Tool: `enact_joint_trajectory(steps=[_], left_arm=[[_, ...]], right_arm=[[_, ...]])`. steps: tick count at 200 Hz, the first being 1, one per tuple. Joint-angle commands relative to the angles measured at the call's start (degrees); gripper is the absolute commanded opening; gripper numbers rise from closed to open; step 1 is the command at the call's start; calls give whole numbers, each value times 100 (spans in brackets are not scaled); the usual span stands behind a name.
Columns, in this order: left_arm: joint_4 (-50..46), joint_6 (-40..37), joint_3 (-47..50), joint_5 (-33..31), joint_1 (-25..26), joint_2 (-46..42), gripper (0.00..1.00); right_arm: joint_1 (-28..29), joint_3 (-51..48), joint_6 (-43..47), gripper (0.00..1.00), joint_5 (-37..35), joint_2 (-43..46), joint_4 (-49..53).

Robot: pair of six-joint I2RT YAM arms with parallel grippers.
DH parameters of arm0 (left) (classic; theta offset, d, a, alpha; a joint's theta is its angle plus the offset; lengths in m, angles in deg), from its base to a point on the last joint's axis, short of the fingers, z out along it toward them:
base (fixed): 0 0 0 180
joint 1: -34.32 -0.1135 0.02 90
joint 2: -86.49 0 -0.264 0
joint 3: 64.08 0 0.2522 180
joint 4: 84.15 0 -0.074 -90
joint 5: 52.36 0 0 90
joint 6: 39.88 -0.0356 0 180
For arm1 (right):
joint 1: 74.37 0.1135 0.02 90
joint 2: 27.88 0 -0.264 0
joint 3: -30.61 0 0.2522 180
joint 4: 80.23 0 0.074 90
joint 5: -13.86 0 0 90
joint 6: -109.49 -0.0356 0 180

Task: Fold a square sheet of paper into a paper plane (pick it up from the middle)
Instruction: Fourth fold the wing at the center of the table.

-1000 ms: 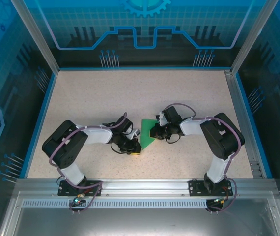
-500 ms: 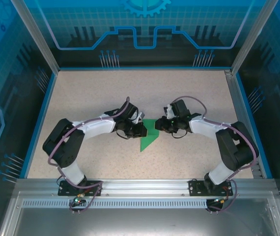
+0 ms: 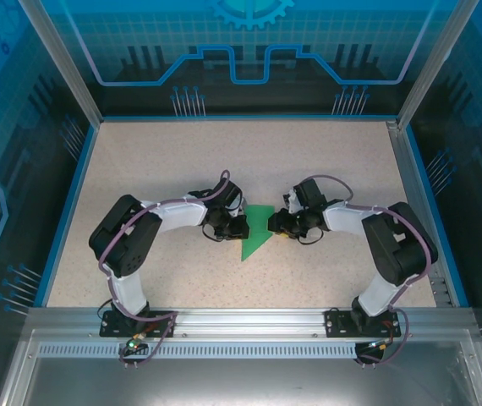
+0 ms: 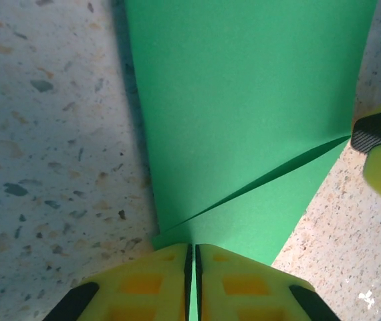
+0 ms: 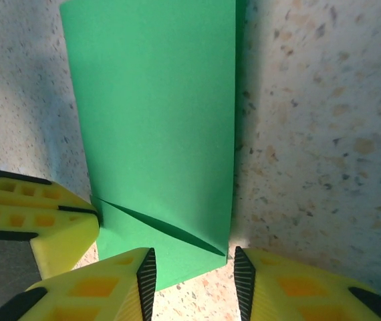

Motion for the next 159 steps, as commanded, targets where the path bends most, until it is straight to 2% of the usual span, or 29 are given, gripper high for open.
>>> enact_joint_trajectory(steps=[1, 124, 159], left_arm=[[-133, -167, -40, -125, -38, 74, 14], [-130, -196, -36, -58, -34, 213, 14], [-23, -165, 41, -16, -40, -30, 17]], right_arm=[[112, 119, -62, 39, 192, -173, -56], [210, 134, -210, 34, 330, -70, -317], [227, 204, -158, 33, 445, -197, -394]])
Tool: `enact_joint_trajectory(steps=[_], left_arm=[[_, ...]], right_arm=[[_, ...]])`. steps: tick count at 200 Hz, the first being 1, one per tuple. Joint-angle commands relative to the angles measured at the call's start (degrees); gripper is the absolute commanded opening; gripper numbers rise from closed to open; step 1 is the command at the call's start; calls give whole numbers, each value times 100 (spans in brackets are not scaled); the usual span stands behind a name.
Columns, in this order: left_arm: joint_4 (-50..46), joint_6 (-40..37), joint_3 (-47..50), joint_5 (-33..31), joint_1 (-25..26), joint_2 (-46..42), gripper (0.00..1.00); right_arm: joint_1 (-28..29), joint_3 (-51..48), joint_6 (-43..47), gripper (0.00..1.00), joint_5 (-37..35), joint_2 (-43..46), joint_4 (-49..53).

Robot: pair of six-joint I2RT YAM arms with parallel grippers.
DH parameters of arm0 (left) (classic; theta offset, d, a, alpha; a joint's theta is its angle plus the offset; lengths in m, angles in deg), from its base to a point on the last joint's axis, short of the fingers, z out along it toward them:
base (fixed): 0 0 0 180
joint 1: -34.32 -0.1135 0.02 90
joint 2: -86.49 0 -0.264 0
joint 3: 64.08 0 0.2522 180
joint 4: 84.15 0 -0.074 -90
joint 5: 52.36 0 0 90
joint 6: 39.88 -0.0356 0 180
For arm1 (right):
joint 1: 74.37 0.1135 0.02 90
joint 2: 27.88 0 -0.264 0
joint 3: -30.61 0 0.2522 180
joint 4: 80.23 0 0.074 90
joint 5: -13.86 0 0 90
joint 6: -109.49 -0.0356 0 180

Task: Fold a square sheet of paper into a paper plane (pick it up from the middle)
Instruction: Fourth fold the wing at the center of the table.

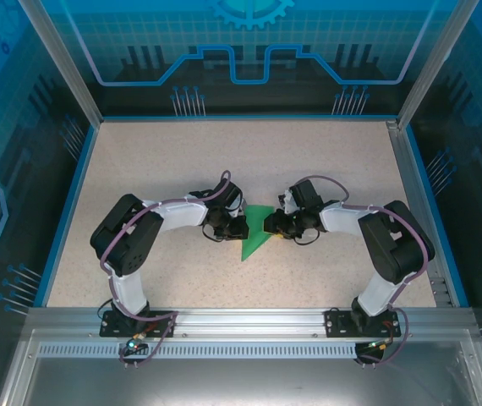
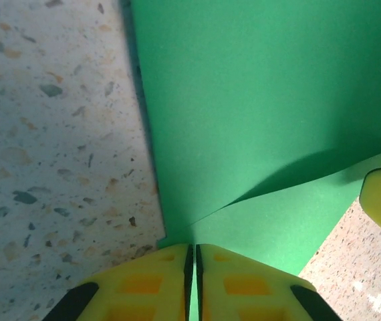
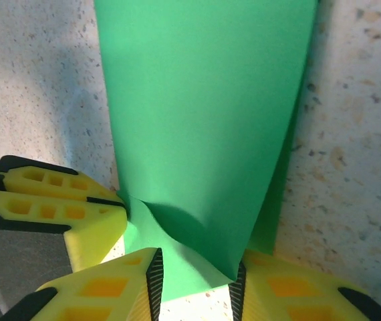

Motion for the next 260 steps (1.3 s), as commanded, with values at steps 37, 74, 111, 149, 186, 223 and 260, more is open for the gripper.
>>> enact_joint_trajectory(steps=[37, 74, 111, 149, 186, 223, 260], left_arm=[[88, -30, 277, 30, -34, -718, 27], [321, 33, 790, -5, 38, -1330, 39], [204, -30, 944, -662, 652, -1608, 49], [-104, -63, 688, -1663, 1299, -1320, 52], [-239, 9, 417, -2283, 1621, -967, 52], [-342, 89, 232, -2919, 1899, -752, 53], [-595, 126, 80, -3631, 2166, -628, 52]], right_arm=[[89, 292, 102, 32, 417, -289, -156], [96, 371, 165, 27, 463, -336, -94], [95, 459, 186, 21, 457, -338, 39], [98, 479, 174, 19, 475, -291, 86], [103, 483, 176, 19, 483, -262, 152], [103, 478, 159, 19, 500, -258, 187], [102, 688, 161, 18, 531, -247, 257]])
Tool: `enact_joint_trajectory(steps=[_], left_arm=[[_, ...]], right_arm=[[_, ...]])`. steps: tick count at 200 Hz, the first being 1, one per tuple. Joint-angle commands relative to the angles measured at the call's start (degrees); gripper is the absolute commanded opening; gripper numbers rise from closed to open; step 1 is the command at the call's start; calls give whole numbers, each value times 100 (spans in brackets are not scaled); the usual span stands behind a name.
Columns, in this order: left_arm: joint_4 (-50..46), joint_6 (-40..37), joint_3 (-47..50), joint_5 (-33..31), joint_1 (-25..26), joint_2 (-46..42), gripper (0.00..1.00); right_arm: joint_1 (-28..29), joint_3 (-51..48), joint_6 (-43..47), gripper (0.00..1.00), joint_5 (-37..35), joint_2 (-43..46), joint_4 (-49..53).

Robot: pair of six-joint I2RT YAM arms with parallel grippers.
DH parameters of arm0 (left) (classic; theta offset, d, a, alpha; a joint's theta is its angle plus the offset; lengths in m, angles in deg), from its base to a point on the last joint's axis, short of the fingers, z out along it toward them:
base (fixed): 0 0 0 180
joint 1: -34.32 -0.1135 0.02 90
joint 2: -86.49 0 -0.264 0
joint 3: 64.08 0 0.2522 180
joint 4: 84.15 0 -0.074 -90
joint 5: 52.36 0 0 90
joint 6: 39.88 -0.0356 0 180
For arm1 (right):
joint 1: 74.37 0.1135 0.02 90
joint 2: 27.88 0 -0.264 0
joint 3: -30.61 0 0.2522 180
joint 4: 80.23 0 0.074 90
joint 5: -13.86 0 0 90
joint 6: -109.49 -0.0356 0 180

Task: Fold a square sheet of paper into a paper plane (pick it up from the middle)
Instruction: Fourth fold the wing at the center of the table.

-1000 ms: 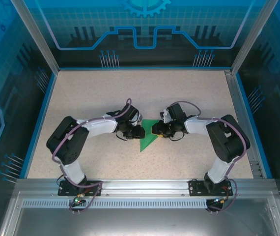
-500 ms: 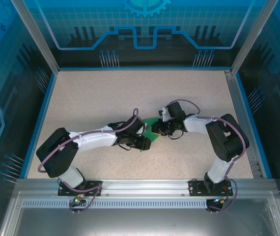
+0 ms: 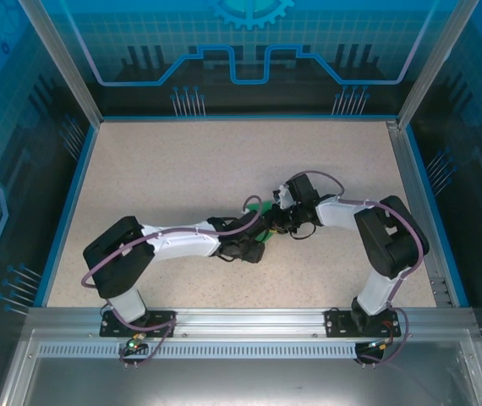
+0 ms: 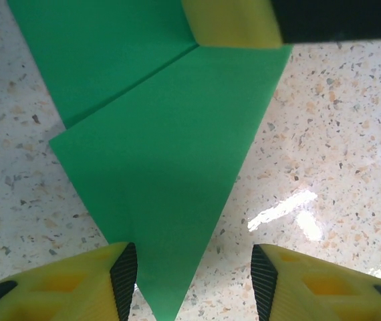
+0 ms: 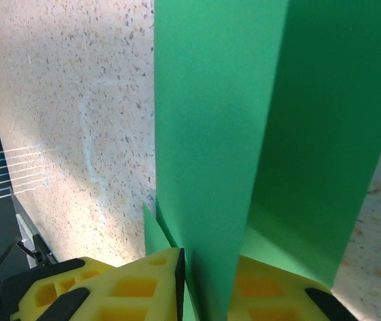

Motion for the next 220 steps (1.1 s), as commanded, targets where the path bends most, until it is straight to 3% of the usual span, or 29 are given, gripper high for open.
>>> enact_joint_trajectory(steps=[1, 33, 125, 146, 182, 220], left_arm=[[-355, 117, -214, -760, 159, 126, 52], [-462, 136, -251, -1159, 339, 142, 51], [-486, 249, -288, -1344, 454, 354, 30], [-515, 278, -277, -1456, 456, 339, 30], [-365, 176, -190, -1442, 530, 199, 43], [-325, 71, -180, -1465, 603, 270, 44]], right_arm=[[94, 221, 65, 18, 142, 27, 139], [90, 265, 72, 18, 134, 42, 208], [89, 316, 81, 19, 101, -2, 280], [87, 333, 89, 19, 95, -6, 300], [90, 345, 55, 15, 167, 8, 243], [87, 391, 37, 12, 219, -16, 267]])
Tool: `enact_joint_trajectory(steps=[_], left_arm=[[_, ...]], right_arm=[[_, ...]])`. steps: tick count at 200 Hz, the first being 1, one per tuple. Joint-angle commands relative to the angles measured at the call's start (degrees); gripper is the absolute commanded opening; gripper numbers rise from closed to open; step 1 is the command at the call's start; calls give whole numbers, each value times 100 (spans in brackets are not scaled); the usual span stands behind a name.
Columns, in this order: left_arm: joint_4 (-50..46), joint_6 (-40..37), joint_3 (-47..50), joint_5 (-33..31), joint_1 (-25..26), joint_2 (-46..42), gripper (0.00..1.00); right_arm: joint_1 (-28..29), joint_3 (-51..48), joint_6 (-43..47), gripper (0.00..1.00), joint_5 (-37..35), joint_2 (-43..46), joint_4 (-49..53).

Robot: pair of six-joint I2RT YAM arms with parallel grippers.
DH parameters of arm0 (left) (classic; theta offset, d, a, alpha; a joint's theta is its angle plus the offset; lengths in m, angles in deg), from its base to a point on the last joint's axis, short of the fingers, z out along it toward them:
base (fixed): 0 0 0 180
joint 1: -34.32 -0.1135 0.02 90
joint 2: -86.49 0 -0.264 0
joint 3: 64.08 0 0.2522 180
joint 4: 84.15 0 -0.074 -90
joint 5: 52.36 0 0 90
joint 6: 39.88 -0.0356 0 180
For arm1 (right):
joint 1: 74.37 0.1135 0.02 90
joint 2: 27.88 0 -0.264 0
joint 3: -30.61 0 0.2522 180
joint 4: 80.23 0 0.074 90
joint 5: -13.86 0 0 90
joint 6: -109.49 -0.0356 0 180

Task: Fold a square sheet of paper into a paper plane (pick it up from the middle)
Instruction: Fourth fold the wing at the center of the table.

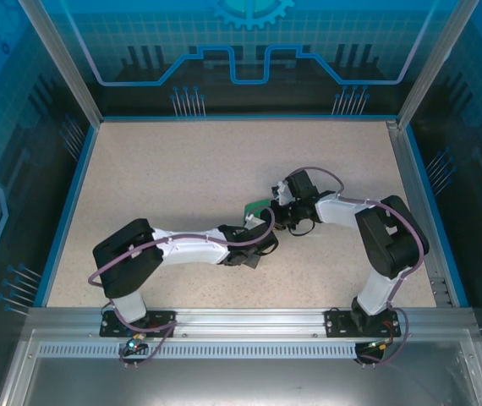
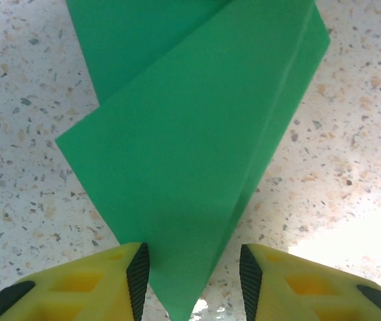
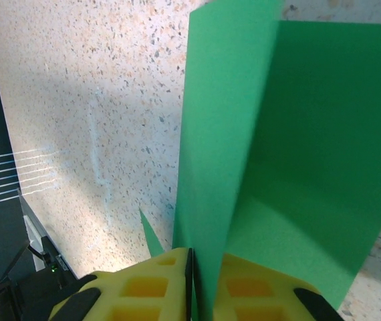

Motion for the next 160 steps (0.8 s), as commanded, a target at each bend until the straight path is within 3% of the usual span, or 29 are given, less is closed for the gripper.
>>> enact_joint_trajectory(steps=[1, 81, 160], left_arm=[[20, -62, -27, -157, 70, 25, 45], [-99, 72, -43, -500, 70, 166, 33], [-99, 91, -26, -609, 70, 245, 32]], right_arm=[[88, 160, 37, 12, 193, -20, 112], [86, 176, 37, 12, 181, -56, 123], [90, 192, 71, 12, 177, -65, 175]])
